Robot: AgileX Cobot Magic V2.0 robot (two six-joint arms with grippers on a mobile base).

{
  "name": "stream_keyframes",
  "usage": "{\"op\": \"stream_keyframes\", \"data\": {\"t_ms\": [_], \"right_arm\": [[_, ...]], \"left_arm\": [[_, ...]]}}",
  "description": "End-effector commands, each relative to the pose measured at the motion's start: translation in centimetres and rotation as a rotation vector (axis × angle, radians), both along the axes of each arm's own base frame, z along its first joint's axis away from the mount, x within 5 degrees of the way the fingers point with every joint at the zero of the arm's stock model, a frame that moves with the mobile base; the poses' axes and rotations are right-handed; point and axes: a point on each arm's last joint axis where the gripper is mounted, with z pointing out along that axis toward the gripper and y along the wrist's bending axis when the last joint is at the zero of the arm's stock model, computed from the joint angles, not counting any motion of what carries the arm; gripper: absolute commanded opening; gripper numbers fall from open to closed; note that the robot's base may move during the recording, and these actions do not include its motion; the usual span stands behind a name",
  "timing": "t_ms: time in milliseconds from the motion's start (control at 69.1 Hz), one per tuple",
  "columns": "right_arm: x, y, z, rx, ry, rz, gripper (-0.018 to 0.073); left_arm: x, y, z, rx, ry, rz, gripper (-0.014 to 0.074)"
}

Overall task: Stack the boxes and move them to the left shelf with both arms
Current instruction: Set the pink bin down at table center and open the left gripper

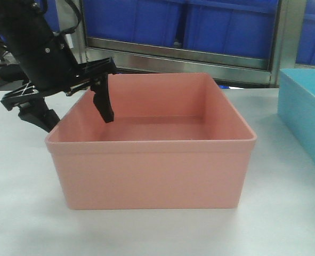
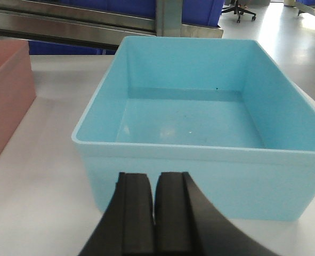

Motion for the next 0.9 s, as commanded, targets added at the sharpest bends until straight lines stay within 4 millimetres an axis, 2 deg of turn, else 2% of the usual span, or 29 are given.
{"op": "stream_keyframes", "data": {"t_ms": [0,145,217,289,434,578,723,882], "right_arm": [[0.1,0.0,1.4,-0.008,-0.104,-0.006,0.0046],[0.1,0.0,1.5,-0.008,-0.105,-0.006,0.0046],[0.1,0.0,1.4,-0.008,-0.104,-0.006,0.0046],[0.1,0.0,1.4,-0.008,-0.104,-0.006,0.0046],[0.1,0.0,1.5,-0.008,-0.105,-0.006,0.0046],[0.1,0.0,1.5,-0.009,-0.110,-0.006,0.0046],[0.1,0.0,2.0,-0.013,-0.167,-0.006,0.0046],[-0.3,0.0,3.9,-0.025,-0.375,-0.009,0.0046]], "left_arm": [[-0.7,-0.1,5.1,-0.035,-0.120,-0.042,0.0514],[-2.4,1.1,8.8,0.039,-0.212,-0.112,0.0510],[-3.5,2.0,10.8,0.099,-0.276,-0.156,0.0474],[-5.0,3.0,12.5,0.159,-0.334,-0.199,0.0395],[-8.9,5.3,14.9,0.240,-0.466,-0.228,0.0160],[-13.1,7.3,14.8,0.233,-0.584,-0.209,-0.0014],[-16.9,9.0,14.3,0.227,-0.741,-0.187,-0.0004],[-20.1,10.3,12.0,0.215,-0.840,-0.176,-0.0004]]}}
